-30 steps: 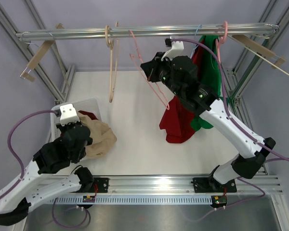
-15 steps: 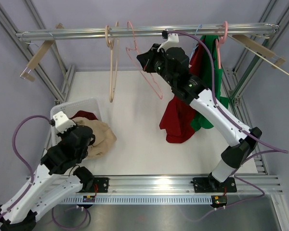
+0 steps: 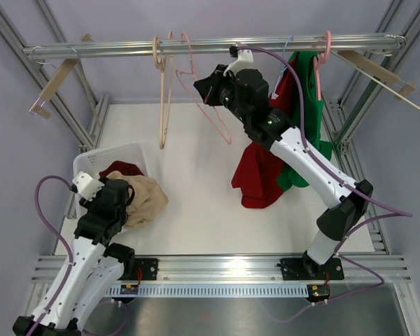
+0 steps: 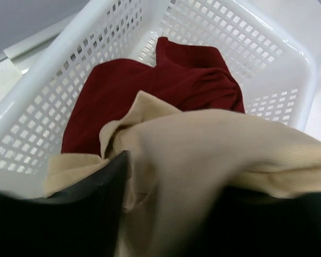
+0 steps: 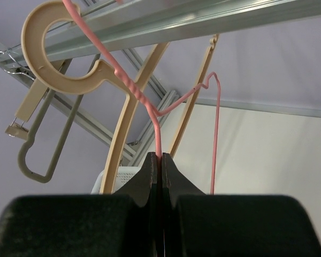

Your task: Remove the t-shirt from the hanger

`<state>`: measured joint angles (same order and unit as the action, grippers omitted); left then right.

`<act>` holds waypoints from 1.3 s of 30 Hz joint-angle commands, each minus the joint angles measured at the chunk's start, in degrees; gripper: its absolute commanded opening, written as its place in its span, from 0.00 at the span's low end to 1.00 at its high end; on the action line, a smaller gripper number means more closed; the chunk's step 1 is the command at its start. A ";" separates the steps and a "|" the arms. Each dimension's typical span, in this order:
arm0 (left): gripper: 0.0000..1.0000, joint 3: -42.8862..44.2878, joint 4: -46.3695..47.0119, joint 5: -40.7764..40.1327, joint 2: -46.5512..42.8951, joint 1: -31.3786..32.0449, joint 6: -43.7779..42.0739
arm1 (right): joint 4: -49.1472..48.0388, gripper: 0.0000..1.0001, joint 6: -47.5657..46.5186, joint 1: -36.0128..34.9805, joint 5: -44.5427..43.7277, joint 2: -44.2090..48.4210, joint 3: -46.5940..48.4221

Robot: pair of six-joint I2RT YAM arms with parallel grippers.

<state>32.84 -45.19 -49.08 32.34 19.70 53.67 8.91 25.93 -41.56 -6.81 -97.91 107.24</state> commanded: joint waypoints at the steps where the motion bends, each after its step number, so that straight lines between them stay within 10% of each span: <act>1: 0.62 -0.41 8.62 6.45 0.35 -4.23 -1.46 | -0.29 0.05 -0.09 0.52 1.45 1.14 -0.27; 12: 0.93 6.53 9.42 6.88 -0.43 -7.40 -6.91 | 3.66 0.75 -3.17 0.52 2.15 10.27 -7.91; 26: 0.99 13.04 -0.24 18.39 -9.49 -7.40 -17.02 | 4.01 0.78 -4.23 0.52 3.99 23.90 -21.89; 39: 0.99 18.67 -14.57 46.08 -6.33 -7.40 -24.84 | 3.75 0.78 -2.73 0.52 5.75 29.09 -27.96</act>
<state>50.06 -56.12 -11.07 24.21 12.60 32.03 14.00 22.92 -41.45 -3.27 -68.99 79.99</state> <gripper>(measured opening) 0.984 0.778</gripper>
